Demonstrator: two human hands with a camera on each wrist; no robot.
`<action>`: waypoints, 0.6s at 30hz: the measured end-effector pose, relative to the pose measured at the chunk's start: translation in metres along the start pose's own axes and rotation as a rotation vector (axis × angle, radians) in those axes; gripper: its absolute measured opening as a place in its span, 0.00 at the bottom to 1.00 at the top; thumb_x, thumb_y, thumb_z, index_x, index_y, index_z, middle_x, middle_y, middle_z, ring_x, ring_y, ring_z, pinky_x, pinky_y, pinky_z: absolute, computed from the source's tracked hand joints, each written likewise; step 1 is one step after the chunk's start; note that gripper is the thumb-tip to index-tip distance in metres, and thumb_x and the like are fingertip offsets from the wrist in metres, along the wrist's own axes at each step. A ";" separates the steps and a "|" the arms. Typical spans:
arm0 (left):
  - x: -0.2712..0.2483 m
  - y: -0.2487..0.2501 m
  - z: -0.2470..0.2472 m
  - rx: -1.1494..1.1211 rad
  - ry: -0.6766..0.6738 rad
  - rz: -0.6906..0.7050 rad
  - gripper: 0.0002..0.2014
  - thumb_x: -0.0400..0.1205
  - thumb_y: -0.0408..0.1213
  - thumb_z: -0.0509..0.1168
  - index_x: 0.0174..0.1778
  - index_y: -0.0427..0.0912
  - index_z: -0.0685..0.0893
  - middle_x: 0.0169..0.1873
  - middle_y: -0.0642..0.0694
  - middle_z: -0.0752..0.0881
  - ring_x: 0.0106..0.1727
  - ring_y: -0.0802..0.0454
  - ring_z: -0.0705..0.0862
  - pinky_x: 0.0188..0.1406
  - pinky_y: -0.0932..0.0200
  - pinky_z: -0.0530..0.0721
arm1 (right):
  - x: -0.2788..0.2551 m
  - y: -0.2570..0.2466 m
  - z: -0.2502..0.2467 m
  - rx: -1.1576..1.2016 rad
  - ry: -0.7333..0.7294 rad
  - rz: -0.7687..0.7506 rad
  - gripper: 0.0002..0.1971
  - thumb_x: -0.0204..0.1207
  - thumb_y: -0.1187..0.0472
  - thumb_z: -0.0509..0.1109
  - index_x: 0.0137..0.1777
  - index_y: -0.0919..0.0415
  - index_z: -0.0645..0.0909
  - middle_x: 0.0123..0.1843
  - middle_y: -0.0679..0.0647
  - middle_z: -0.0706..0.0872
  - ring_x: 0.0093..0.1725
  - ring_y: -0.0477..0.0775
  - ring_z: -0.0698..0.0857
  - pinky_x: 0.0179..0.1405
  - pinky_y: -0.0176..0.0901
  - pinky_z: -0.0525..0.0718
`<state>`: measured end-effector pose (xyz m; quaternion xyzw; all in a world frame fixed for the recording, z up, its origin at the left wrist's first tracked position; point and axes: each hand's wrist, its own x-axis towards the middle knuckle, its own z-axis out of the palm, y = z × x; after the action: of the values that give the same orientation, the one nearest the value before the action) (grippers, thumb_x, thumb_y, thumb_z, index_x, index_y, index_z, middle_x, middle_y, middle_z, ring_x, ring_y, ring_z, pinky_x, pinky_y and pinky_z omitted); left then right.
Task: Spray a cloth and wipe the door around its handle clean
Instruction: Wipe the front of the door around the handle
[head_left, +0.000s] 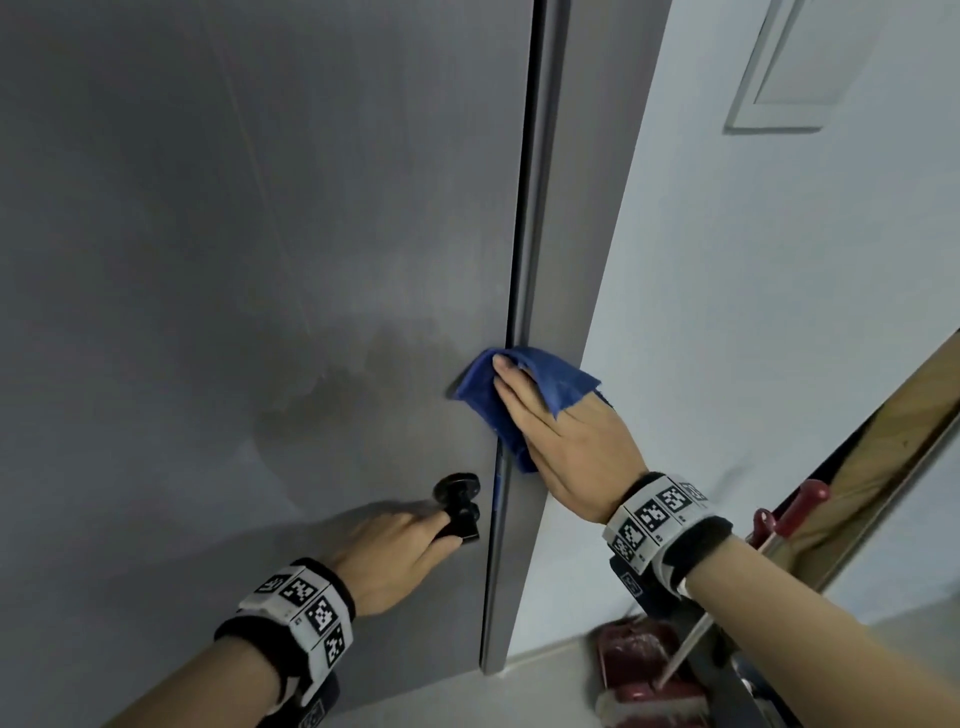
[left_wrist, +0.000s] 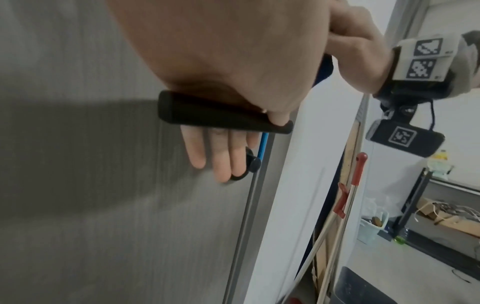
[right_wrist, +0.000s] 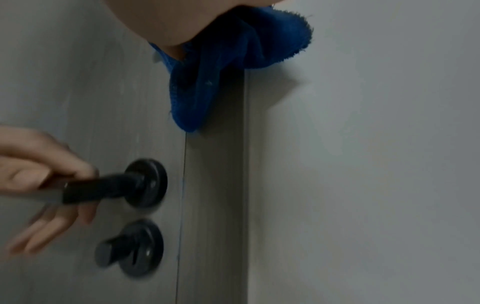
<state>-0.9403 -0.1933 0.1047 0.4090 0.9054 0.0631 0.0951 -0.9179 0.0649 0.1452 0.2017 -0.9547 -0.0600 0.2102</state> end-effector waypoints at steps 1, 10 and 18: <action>0.000 0.000 0.003 -0.032 -0.010 -0.004 0.16 0.89 0.54 0.48 0.57 0.49 0.75 0.45 0.49 0.85 0.40 0.48 0.84 0.42 0.49 0.82 | -0.004 -0.002 0.006 -0.007 -0.044 0.006 0.39 0.84 0.60 0.46 0.87 0.52 0.24 0.84 0.64 0.70 0.59 0.68 0.86 0.53 0.62 0.85; 0.001 0.000 0.002 -0.019 -0.027 -0.013 0.10 0.90 0.53 0.47 0.47 0.54 0.64 0.39 0.49 0.83 0.37 0.45 0.81 0.40 0.48 0.80 | -0.062 -0.025 0.089 0.002 -0.141 -0.075 0.33 0.83 0.74 0.39 0.82 0.60 0.73 0.52 0.58 0.92 0.39 0.55 0.90 0.35 0.43 0.90; 0.001 0.000 0.004 -0.024 -0.059 -0.064 0.15 0.90 0.54 0.46 0.53 0.49 0.72 0.42 0.47 0.85 0.39 0.44 0.82 0.41 0.47 0.81 | -0.048 -0.002 0.056 -0.005 0.133 -0.162 0.33 0.78 0.78 0.48 0.84 0.64 0.62 0.83 0.59 0.71 0.71 0.64 0.83 0.54 0.56 0.90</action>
<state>-0.9397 -0.1923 0.1008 0.3804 0.9140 0.0586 0.1284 -0.9005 0.0842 0.0761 0.2811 -0.9192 -0.0657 0.2679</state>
